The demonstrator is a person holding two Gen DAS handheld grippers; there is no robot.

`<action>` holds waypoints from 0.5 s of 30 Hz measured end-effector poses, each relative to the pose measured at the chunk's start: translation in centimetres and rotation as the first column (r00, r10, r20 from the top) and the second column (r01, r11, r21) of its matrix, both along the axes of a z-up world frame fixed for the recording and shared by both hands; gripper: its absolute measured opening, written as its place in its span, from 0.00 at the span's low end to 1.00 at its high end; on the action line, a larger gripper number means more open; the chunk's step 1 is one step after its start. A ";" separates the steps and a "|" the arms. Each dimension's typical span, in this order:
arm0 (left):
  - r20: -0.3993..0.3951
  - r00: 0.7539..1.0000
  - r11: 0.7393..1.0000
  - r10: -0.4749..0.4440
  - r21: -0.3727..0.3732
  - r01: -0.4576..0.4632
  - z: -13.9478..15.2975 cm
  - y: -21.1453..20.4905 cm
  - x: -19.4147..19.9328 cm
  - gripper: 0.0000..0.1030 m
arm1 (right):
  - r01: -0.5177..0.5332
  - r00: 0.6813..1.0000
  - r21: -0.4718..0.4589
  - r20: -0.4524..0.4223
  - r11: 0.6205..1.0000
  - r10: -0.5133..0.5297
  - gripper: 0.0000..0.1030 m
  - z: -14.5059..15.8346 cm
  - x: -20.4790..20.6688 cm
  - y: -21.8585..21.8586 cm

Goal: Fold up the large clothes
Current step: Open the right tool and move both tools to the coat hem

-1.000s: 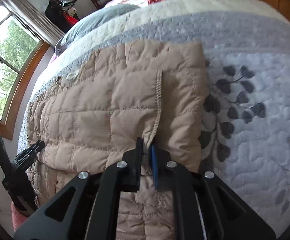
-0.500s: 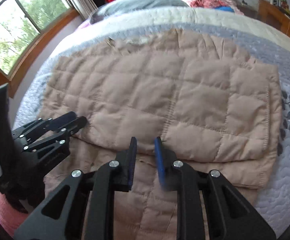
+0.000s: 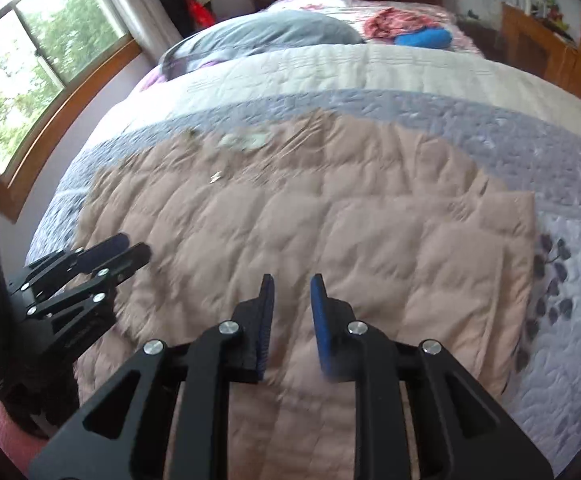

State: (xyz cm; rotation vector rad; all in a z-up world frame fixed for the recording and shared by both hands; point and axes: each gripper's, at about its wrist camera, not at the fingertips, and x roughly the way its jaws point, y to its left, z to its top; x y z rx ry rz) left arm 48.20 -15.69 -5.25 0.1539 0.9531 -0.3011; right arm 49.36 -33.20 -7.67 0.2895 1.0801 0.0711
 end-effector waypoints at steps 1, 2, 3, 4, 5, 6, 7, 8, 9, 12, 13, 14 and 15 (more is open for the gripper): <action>-0.004 1.000 1.000 0.011 0.008 -0.011 -0.2 -0.3 0.9 0.30 | 0.016 1.000 -0.004 -0.009 1.000 -0.016 0.19 -0.4 0.9 -0.7; -0.016 1.000 1.000 0.018 0.013 -0.018 -0.6 -0.5 1.9 0.30 | 0.025 1.000 -0.002 -0.019 1.000 -0.025 0.19 -0.8 1.4 -1.3; -0.034 0.999 1.000 0.027 0.017 -0.026 -1.1 -0.7 2.7 0.30 | 0.038 0.998 0.000 -0.041 0.999 -0.038 0.19 -1.7 2.3 -1.8; -0.053 0.998 0.999 0.040 0.022 -0.039 -1.7 -0.7 3.4 0.30 | 0.047 0.997 0.001 -0.056 0.999 -0.047 0.17 -2.2 2.3 -2.3; -0.076 0.996 0.998 0.051 0.025 -0.049 -2.6 -0.7 4.2 0.31 | 0.053 0.996 0.007 -0.072 0.999 -0.052 0.17 -2.8 2.7 -2.6; -0.096 0.994 0.998 0.054 0.028 -0.051 -3.3 -0.8 4.7 0.31 | 0.053 0.995 0.023 -0.090 0.998 -0.051 0.16 -3.7 3.1 -2.9; -0.105 0.993 0.998 0.054 0.031 -0.051 -4.0 -0.8 5.0 0.31 | 0.053 0.994 0.032 -0.101 0.998 -0.049 0.16 -4.5 3.3 -3.1; -0.104 0.993 0.998 0.054 0.037 -0.051 -4.4 -1.0 5.2 0.31 | 0.056 0.993 0.045 -0.109 0.997 -0.051 0.16 -5.3 3.5 -3.2; -0.096 0.994 0.998 0.055 0.045 -0.051 -4.6 -1.1 5.1 0.31 | 0.058 0.992 0.052 -0.112 0.997 -0.052 0.16 -5.7 3.4 -3.3; -0.094 0.994 0.997 0.061 0.048 -0.056 -4.2 -1.1 4.8 0.31 | 0.074 0.991 0.072 -0.115 0.995 -0.065 0.17 -5.1 3.2 -3.6; -0.099 0.993 0.998 0.063 0.032 -0.060 -3.5 -0.6 4.4 0.31 | 0.072 0.993 0.084 -0.102 0.994 -0.063 0.19 -4.5 2.6 -3.6; -0.097 0.993 0.998 0.063 0.014 -0.062 -2.8 -0.2 3.9 0.31 | 0.054 0.997 0.103 -0.068 0.993 -0.047 0.19 -3.3 1.4 -3.8; -0.088 0.995 0.998 0.052 -0.016 -0.054 -1.8 0.7 3.0 0.31 | 0.039 0.999 0.112 -0.034 0.993 -0.035 0.20 -2.2 0.1 -4.0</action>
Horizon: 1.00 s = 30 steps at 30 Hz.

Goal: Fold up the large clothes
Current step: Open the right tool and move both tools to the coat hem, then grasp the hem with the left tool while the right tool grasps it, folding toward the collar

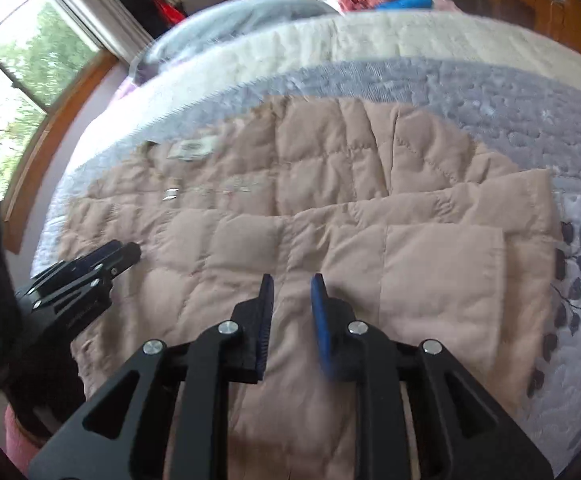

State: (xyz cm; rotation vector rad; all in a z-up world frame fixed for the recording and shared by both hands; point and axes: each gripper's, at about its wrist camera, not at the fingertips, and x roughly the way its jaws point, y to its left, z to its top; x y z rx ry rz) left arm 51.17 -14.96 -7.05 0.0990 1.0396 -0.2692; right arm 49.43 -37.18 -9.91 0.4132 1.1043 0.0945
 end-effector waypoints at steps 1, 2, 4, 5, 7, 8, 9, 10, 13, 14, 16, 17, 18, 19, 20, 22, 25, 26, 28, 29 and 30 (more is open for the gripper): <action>0.013 1.000 1.000 -0.011 -0.018 0.011 1.1 1.2 -1.3 0.32 | -0.009 1.000 0.005 0.023 1.000 0.009 0.24 0.9 -1.3 -0.3; 0.024 1.000 1.000 -0.020 -0.022 0.020 1.9 2.3 -2.3 0.34 | -0.020 0.999 0.014 0.045 1.000 0.020 0.25 1.9 -2.9 -0.6; 0.048 0.998 0.998 -0.046 -0.035 0.048 3.4 5.4 -5.8 0.41 | -0.044 0.995 0.050 0.090 0.998 0.039 0.33 3.4 -7.2 -1.2; 0.050 0.997 0.998 -0.056 -0.028 0.057 4.0 6.6 -7.2 0.45 | -0.056 0.993 0.058 0.103 0.997 0.050 0.35 3.9 -9.0 -1.4; 0.059 0.996 0.998 -0.060 -0.017 0.061 4.5 9.9 -10.9 0.50 | -0.069 0.990 0.048 0.123 0.996 0.063 0.42 4.4 -13.8 -1.5; 0.060 0.997 0.998 -0.055 -0.016 0.056 4.5 12.2 -13.3 0.55 | -0.074 0.989 0.036 0.130 0.997 0.068 0.44 4.5 -16.1 -1.5; 0.057 0.997 0.999 -0.047 -0.011 0.048 4.4 13.7 -14.7 0.57 | -0.075 0.988 0.029 0.135 0.997 0.070 0.47 4.6 -17.4 -1.3; 0.057 0.998 1.000 -0.028 0.005 0.028 4.1 15.6 -16.7 0.57 | -0.074 0.988 0.026 0.141 0.997 0.070 0.51 4.6 -20.1 -1.5; 0.041 0.999 1.000 0.001 0.013 -0.001 3.0 19.5 -21.7 0.59 | -0.073 0.988 0.028 0.141 0.997 0.068 0.57 4.0 -26.2 -1.6; 0.032 0.999 1.000 0.006 0.013 -0.007 2.6 20.7 -23.5 0.60 | -0.071 0.988 0.024 0.140 0.997 0.067 0.60 3.7 -28.1 -1.6; 0.015 1.000 1.000 0.019 0.001 -0.019 1.6 22.7 -27.0 0.61 | -0.068 0.989 0.016 0.134 0.998 0.066 0.64 2.9 -31.3 -1.3; 0.006 1.000 1.000 0.025 -0.008 -0.025 1.3 23.3 -28.5 0.62 | -0.065 0.990 0.014 0.128 0.998 0.063 0.64 2.7 -32.7 -1.3; -0.003 0.999 0.999 0.032 -0.019 -0.032 0.9 24.0 -29.8 0.63 | -0.064 0.991 0.014 0.118 0.998 0.062 0.64 2.1 -33.9 -1.2; -0.016 0.999 0.999 0.038 -0.034 -0.038 0.4 24.5 -30.9 0.64 | -0.064 0.992 0.022 0.109 0.998 0.061 0.65 1.4 -35.1 -1.0; -0.034 0.998 0.997 0.045 -0.055 -0.046 -0.2 25.0 -32.0 0.64 | -0.059 0.994 0.032 0.099 0.998 0.056 0.65 0.8 -35.9 -0.9; -0.068 0.997 0.992 0.044 -0.119 -0.052 -1.1 25.4 -33.6 0.64 | -0.042 0.996 0.049 0.076 0.998 0.038 0.65 -0.5 -37.6 -0.7; -0.066 0.997 0.985 0.029 -0.171 -0.040 -1.8 25.4 -35.1 0.68 | -0.020 0.998 0.079 0.066 0.997 0.014 0.65 -1.9 -39.1 -0.7; -0.057 0.998 0.986 0.040 -0.157 -0.049 -1.9 25.2 -35.5 0.68 | -0.012 0.998 0.086 0.062 0.996 0.006 0.65 -2.4 -39.3 -0.8; -0.059 0.997 0.987 0.044 -0.155 -0.052 -2.3 24.9 -35.4 0.68 | 0.000 0.998 0.097 0.056 0.995 -0.006 0.64 -2.9 -39.6 -0.9; -0.058 0.997 0.986 0.050 -0.154 -0.058 -2.3 24.8 -35.4 0.69 | 0.000 0.998 0.099 0.055 0.995 -0.006 0.64 -3.1 -39.6 -0.9; -0.054 0.997 0.986 0.053 -0.158 -0.061 -2.4 24.8 -35.5 0.69 | -0.002 0.998 0.103 0.055 0.995 -0.004 0.58 -3.3 -39.7 -0.8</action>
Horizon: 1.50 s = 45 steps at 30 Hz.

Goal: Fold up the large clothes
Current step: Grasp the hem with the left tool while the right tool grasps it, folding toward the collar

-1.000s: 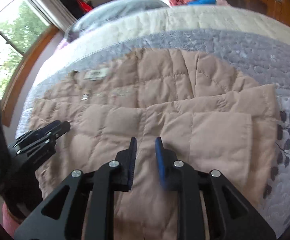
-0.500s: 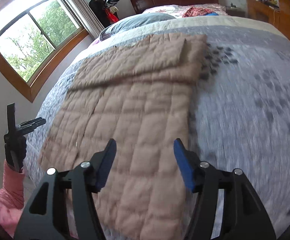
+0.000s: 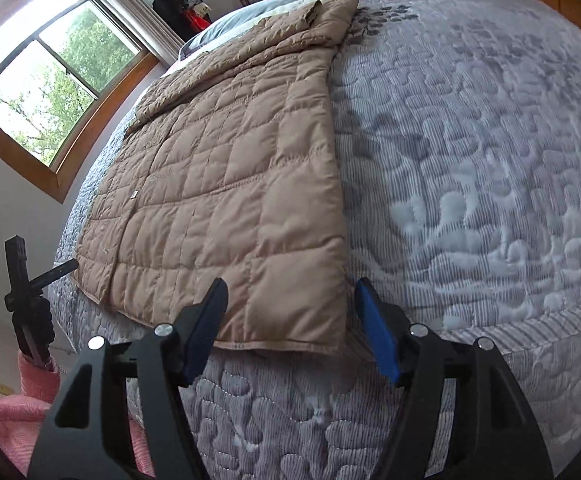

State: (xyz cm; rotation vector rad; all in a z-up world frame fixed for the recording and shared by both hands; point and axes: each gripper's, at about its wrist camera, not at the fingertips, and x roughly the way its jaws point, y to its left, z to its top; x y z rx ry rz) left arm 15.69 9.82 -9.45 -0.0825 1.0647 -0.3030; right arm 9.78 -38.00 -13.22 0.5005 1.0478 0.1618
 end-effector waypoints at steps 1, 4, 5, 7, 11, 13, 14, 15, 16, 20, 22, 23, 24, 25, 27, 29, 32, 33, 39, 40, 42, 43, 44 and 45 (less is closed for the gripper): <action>0.001 1.000 1.000 0.000 -0.015 0.000 0.0 -0.1 0.0 0.69 | -0.002 1.000 0.015 -0.004 1.000 0.002 0.50 -0.4 0.0 0.2; 0.001 1.000 0.999 -0.004 -0.046 0.004 -0.1 -0.3 -0.2 0.68 | 0.004 1.000 0.015 -0.016 1.000 -0.003 0.34 -1.0 0.1 0.5; 0.006 1.000 0.999 -0.009 -0.044 0.009 -0.1 -0.4 -0.3 0.67 | 0.005 1.000 0.017 -0.014 1.000 -0.004 0.29 -1.0 0.1 0.6; 0.008 1.000 1.000 0.009 -0.026 -0.009 -0.3 -0.3 -0.4 0.43 | 0.010 1.000 0.043 -0.005 0.999 -0.009 0.15 -0.9 0.0 0.5; -0.005 0.999 0.995 0.043 -0.090 -0.043 -0.1 0.9 -0.4 0.10 | 0.015 0.999 0.044 0.028 0.999 -0.016 0.11 0.2 -0.6 0.5; 0.004 0.998 0.990 0.062 -0.127 -0.061 0.5 1.5 -0.9 0.08 | 0.018 0.998 0.035 0.054 0.999 -0.019 0.11 1.1 -1.2 0.6; 0.011 0.998 0.989 0.065 -0.137 -0.063 0.9 1.7 -1.2 0.07 | 0.020 0.997 0.034 0.068 0.999 -0.022 0.10 1.7 -1.6 0.5; 0.023 0.998 0.987 0.062 -0.147 -0.058 1.4 1.8 -1.7 0.07 | 0.021 0.996 0.036 0.082 0.999 -0.024 0.10 2.2 -2.0 0.4; 0.036 0.998 0.988 0.055 -0.148 -0.049 2.0 1.8 -2.2 0.07 | 0.023 0.995 0.036 0.098 0.999 -0.027 0.10 3.0 -2.6 0.4; 0.094 0.996 0.993 -0.004 -0.119 0.015 4.6 1.3 -5.7 0.07 | 0.021 0.988 0.011 0.151 1.000 -0.023 0.09 5.4 -5.5 0.6; 0.124 0.992 0.994 -0.036 -0.098 0.049 5.7 1.0 -7.7 0.07 | 0.018 0.985 -0.004 0.173 1.000 -0.017 0.09 6.5 -7.2 1.0; 0.131 0.990 0.994 -0.046 -0.091 0.058 6.0 0.9 -8.4 0.07 | 0.020 0.984 -0.010 0.178 1.000 -0.018 0.09 6.7 -7.8 1.2; 0.133 0.990 0.994 -0.053 -0.085 0.065 6.2 0.9 -9.0 0.07 | 0.023 0.983 -0.014 0.184 1.000 -0.020 0.09 6.9 -8.6 1.4; 0.131 0.990 0.994 -0.059 -0.079 0.070 6.2 0.9 -9.6 0.07 | 0.027 0.983 -0.017 0.183 1.000 -0.023 0.09 6.9 -9.1 1.5; 0.115 0.992 0.996 -0.060 -0.064 0.068 5.5 0.9 -10.1 0.07 | 0.034 0.984 -0.028 0.177 0.999 -0.028 0.09 6.5 -9.7 1.8; 0.074 0.996 0.998 -0.051 -0.024 0.053 3.3 0.9 -9.7 0.07 | 0.057 0.989 -0.046 0.139 0.997 -0.050 0.09 4.8 -9.7 2.0; -0.030 0.999 1.000 -0.023 -0.009 0.023 -0.9 1.1 -8.4 0.08 | 0.083 0.995 -0.012 0.057 0.996 -0.082 0.09 1.7 -8.9 1.5; -0.032 0.999 0.999 -0.020 -0.028 0.019 -1.5 1.2 -8.3 0.08 | 0.094 0.995 -0.008 0.023 0.996 -0.093 0.09 0.5 -8.6 1.3; -0.002 1.000 0.996 -0.027 -0.080 0.027 0.4 1.7 -8.0 0.07 | 0.105 0.993 0.067 0.051 0.992 -0.108 0.08 0.7 -8.6 0.8; 0.010 1.000 0.994 -0.028 -0.104 0.029 1.1 1.8 -8.1 0.07 | 0.101 0.992 0.080 0.071 0.992 -0.107 0.08 1.4 -8.8 0.9; 0.060 0.997 0.987 -0.039 -0.151 0.048 3.3 1.8 -7.8 0.07 | 0.093 0.988 0.085 0.112 0.992 -0.102 0.08 3.1 -8.6 0.6; 0.086 0.995 0.985 -0.045 -0.162 0.059 4.4 1.7 -7.5 0.07 | 0.088 0.985 0.082 0.139 0.993 -0.098 0.07 4.3 -8.3 0.5; 0.117 0.992 0.984 -0.051 -0.162 0.070 5.8 1.4 -6.9 0.07 | 0.083 0.982 0.077 0.164 0.994 -0.095 0.07 5.4 -7.8 0.4; 0.142 0.988 0.985 -0.053 -0.154 0.075 6.8 1.0 -6.2 0.07 | 0.073 0.977 0.060 0.197 0.995 -0.084 0.07 7.0 -7.0 0.2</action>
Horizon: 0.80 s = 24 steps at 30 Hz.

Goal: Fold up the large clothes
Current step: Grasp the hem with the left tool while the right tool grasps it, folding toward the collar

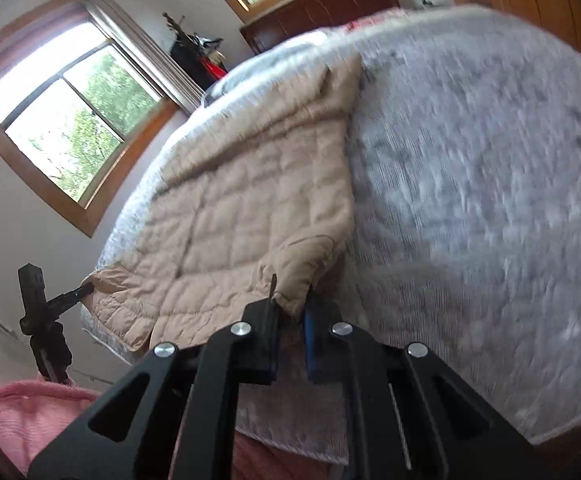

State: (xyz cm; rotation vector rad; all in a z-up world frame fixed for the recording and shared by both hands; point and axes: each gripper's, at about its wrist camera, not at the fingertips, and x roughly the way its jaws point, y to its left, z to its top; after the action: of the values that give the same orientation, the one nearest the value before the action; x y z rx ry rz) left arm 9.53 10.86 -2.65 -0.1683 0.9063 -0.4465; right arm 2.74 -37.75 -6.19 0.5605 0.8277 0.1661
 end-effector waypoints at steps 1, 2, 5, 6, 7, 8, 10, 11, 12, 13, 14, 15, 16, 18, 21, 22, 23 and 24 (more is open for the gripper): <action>0.027 1.000 1.000 0.001 0.006 -0.001 1.2 -0.4 1.1 0.07 | -0.006 1.000 -0.021 0.019 1.000 0.006 0.07 1.0 0.7 -0.2; 0.040 0.999 1.000 0.001 0.006 -0.002 1.9 -0.6 1.9 0.07 | -0.010 0.999 -0.045 0.037 0.999 0.012 0.07 2.0 1.3 -0.2; 0.088 0.996 1.000 0.008 0.011 -0.009 4.2 -1.2 5.7 0.07 | -0.030 0.997 -0.097 0.067 0.995 0.036 0.07 5.0 4.7 -0.7; 0.108 0.994 1.000 0.010 0.020 -0.012 4.9 -1.6 7.0 0.07 | -0.036 0.997 -0.107 0.071 0.994 0.043 0.07 5.7 6.0 -1.1; 0.123 0.992 0.999 0.012 0.028 -0.016 5.5 -1.9 8.6 0.07 | -0.039 0.996 -0.113 0.071 0.993 0.047 0.07 6.4 7.3 -1.4; 0.133 0.991 0.999 0.015 0.032 -0.019 5.9 -2.2 9.7 0.07 | -0.042 0.996 -0.114 0.069 0.993 0.050 0.07 7.1 8.6 -1.7; 0.154 0.988 0.999 0.025 0.037 -0.031 6.9 -2.8 12.2 0.07 | -0.045 0.996 -0.111 0.069 0.993 0.053 0.07 7.8 10.8 -2.8; 0.160 0.986 0.998 0.040 0.032 -0.046 7.3 -3.0 13.7 0.07 | -0.045 0.997 -0.108 0.064 0.993 0.052 0.07 8.2 12.2 -3.3; 0.166 0.985 0.998 0.050 0.030 -0.056 7.6 -3.2 15.2 0.07 | -0.044 0.997 -0.108 0.062 0.993 0.051 0.07 8.7 12.9 -3.4; 0.172 0.984 0.998 0.055 0.033 -0.062 7.8 -3.5 16.4 0.07 | -0.041 0.997 -0.109 0.055 0.993 0.047 0.07 8.9 14.3 -3.9; 0.179 0.981 0.996 0.071 0.037 -0.078 8.0 -3.7 18.1 0.07 | -0.039 0.998 -0.104 0.048 0.994 0.044 0.07 9.2 15.6 -4.2; 0.177 0.981 0.995 0.083 0.037 -0.091 8.0 -4.0 19.5 0.07 | -0.038 0.998 -0.100 0.039 0.994 0.042 0.07 9.4 17.4 -4.7; 0.170 0.981 0.994 0.092 0.035 -0.099 8.0 -4.3 20.8 0.07 | -0.035 0.999 -0.102 0.032 0.994 0.038 0.07 9.5 18.4 -4.9; 0.159 0.981 0.992 0.111 0.046 -0.119 7.6 -4.8 23.7 0.07 | -0.027 1.000 -0.103 0.006 0.994 0.028 0.07 9.5 21.3 -5.6; 0.131 0.982 0.987 0.136 0.064 -0.145 6.4 -5.7 27.8 0.07 | -0.014 0.999 -0.094 -0.046 0.995 0.010 0.07 8.9 26.1 -6.9; 0.117 0.982 0.985 0.145 0.075 -0.155 5.8 -6.1 29.5 0.07 | -0.010 0.998 -0.089 -0.060 0.996 0.005 0.07 8.6 27.2 -7.2; 0.107 0.983 0.984 0.149 0.085 -0.159 5.3 -6.2 30.6 0.07 | -0.006 0.997 -0.084 -0.078 0.996 -0.001 0.07 8.2 28.7 -7.6; 0.091 0.983 0.981 0.157 0.097 -0.166 4.7 -6.5 32.1 0.07 | -0.004 0.995 -0.083 -0.097 0.997 -0.004 0.07 7.7 30.1 -7.9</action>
State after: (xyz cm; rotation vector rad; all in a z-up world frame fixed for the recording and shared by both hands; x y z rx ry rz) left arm 41.58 4.34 2.05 -0.1256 0.8250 -0.2529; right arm 32.83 -45.67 1.48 0.4936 0.9245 0.1044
